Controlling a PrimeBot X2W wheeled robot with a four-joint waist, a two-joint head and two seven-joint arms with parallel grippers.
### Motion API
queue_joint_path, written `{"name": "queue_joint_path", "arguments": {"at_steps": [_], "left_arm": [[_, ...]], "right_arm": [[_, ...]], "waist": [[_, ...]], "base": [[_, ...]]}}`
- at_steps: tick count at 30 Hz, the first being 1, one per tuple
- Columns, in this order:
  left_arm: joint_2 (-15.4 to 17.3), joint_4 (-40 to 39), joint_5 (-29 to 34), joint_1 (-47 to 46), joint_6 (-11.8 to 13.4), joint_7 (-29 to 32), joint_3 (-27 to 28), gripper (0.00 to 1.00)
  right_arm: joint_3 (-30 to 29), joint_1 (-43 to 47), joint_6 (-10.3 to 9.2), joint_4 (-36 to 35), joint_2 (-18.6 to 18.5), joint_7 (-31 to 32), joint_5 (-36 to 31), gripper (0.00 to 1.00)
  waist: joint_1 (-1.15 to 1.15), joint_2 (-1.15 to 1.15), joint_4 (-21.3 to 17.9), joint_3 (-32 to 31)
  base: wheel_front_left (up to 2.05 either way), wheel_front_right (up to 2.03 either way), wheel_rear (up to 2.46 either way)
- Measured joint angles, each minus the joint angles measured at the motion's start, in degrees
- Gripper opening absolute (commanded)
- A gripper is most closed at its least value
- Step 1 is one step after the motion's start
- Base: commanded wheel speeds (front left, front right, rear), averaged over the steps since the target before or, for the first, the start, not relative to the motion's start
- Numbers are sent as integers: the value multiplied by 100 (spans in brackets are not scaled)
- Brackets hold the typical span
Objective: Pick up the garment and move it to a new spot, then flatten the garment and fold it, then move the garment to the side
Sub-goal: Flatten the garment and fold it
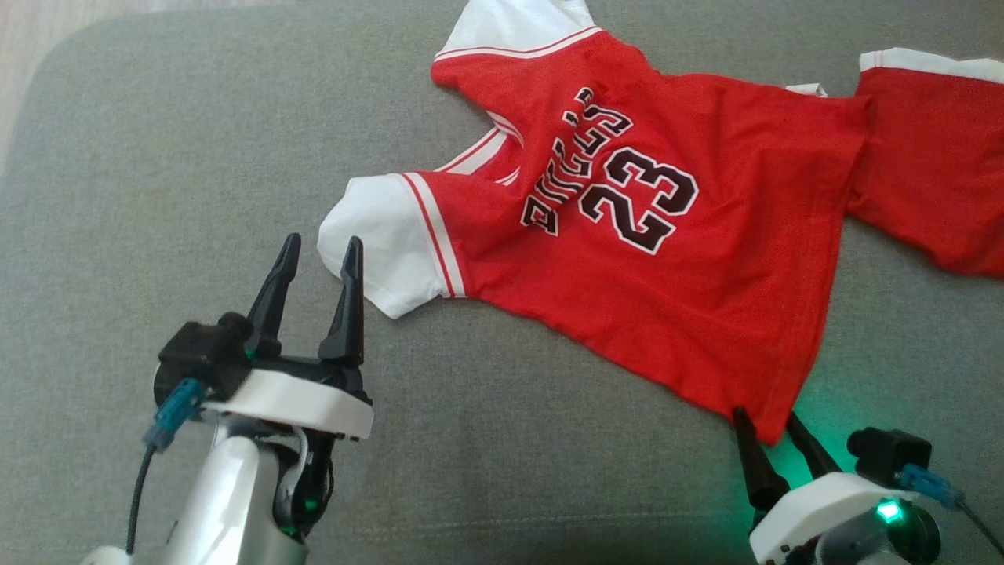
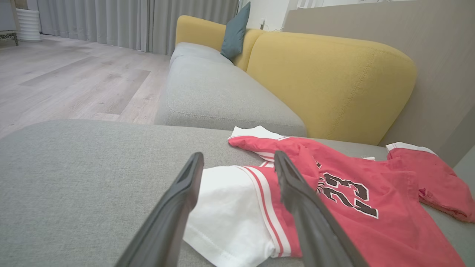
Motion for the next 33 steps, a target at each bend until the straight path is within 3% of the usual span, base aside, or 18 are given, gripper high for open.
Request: {"name": "queue_joint_path", "arguments": {"at_steps": [3,4,5,13,22,33], "left_arm": [[0,4,1,-55,-3,0,10,100],[0,4,2,-75,-35,0,15,100],[0,4,8,-87,-46,0,19,100],[-1,15,18,-102,-52,0,92,100],[-2,138,87,-109,-100,0,63,100],[18,1569,379,-243,-254,0,-577,100]], "right_arm": [[57,-73,0,25,-1,0,15,100],[85,-101,0,33,-7,12,44,80],[116,-125,-1,35,-11,26,59,2],[33,-207,0,47,4,58,-69,0],[-1023,-566,0,-263,15,186,-980,0],[-1828,-681,0,-492,21,377,-1485,0]], "waist": [[0,0,35,28],[0,0,47,38],[0,0,61,49],[0,0,116,87],[1,0,84,57],[0,0,27,58]], "base": [[0,0,0],[0,0,0],[0,0,0],[0,0,0],[0,0,0],[0,0,0]]}}
